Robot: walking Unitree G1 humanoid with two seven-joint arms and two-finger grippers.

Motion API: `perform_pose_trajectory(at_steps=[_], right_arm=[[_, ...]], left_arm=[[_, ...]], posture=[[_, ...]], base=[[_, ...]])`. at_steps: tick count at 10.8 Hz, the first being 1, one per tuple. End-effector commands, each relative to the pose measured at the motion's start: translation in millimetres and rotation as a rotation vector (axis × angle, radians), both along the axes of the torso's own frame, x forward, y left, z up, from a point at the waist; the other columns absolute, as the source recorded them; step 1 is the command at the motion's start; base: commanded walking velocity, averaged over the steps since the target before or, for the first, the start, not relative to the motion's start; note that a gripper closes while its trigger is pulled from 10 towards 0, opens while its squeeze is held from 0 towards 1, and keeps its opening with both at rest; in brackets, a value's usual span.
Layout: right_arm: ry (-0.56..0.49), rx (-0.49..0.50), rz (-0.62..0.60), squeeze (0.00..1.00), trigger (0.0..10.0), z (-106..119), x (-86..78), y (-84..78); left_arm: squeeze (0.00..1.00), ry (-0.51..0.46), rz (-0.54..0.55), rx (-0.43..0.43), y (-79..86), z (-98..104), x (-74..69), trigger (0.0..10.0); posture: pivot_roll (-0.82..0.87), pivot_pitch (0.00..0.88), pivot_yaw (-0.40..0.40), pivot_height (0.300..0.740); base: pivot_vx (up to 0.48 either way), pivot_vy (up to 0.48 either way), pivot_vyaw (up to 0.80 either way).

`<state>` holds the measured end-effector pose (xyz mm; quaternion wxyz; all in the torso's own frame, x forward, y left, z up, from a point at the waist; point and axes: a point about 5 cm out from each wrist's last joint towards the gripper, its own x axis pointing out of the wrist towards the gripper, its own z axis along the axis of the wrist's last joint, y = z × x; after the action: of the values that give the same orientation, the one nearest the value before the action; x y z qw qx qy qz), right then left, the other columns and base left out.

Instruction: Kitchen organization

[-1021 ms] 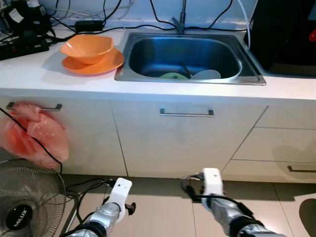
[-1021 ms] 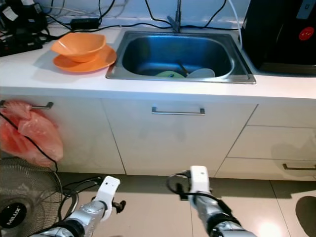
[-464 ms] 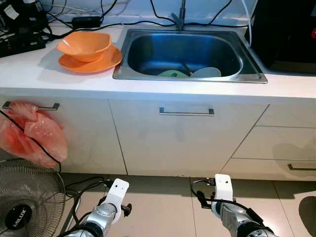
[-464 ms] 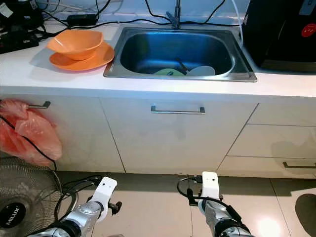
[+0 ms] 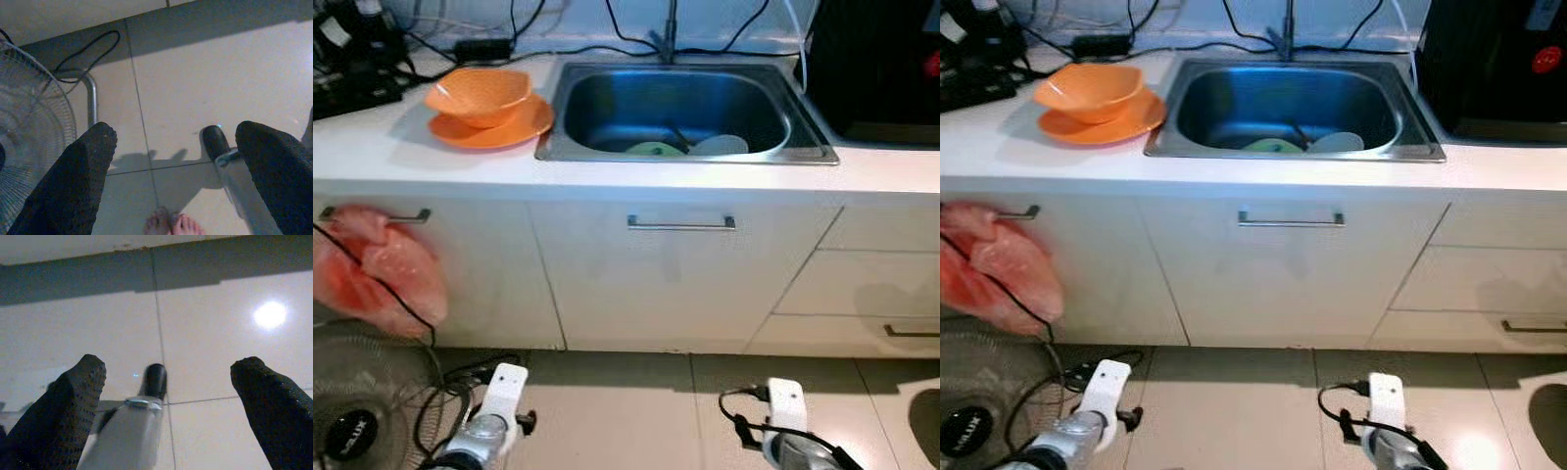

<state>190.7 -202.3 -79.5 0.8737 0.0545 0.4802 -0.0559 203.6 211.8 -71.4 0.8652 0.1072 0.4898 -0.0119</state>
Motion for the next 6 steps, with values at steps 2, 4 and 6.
perform_pose_trajectory(at_steps=[2, 4, 6], right_arm=[[-0.051, 0.031, -0.025, 0.00, 10.0, 7.5, 15.5, 5.0], [-0.086, 0.035, -0.016, 0.00, 10.0, 16.8, 31.9, 6.4], [-0.161, 0.072, -0.016, 0.00, 10.0, 31.2, 52.5, 4.1]], left_arm=[[0.00, 0.006, 0.031, 0.013, 9.3, 0.3, -3.0, 10.0], [0.00, -0.037, 0.005, -0.014, -3.5, 7.5, 14.4, 10.0], [0.00, -0.050, -0.111, -0.044, -32.8, 9.8, 25.3, 10.0]], posture=[[0.10, 0.000, 0.061, 0.740], [0.08, 0.000, 0.069, 0.740], [0.06, 0.000, 0.049, 0.740]], base=[[0.000, 0.000, 0.00], [0.000, 0.000, 0.00], [0.000, 0.000, 0.00]])
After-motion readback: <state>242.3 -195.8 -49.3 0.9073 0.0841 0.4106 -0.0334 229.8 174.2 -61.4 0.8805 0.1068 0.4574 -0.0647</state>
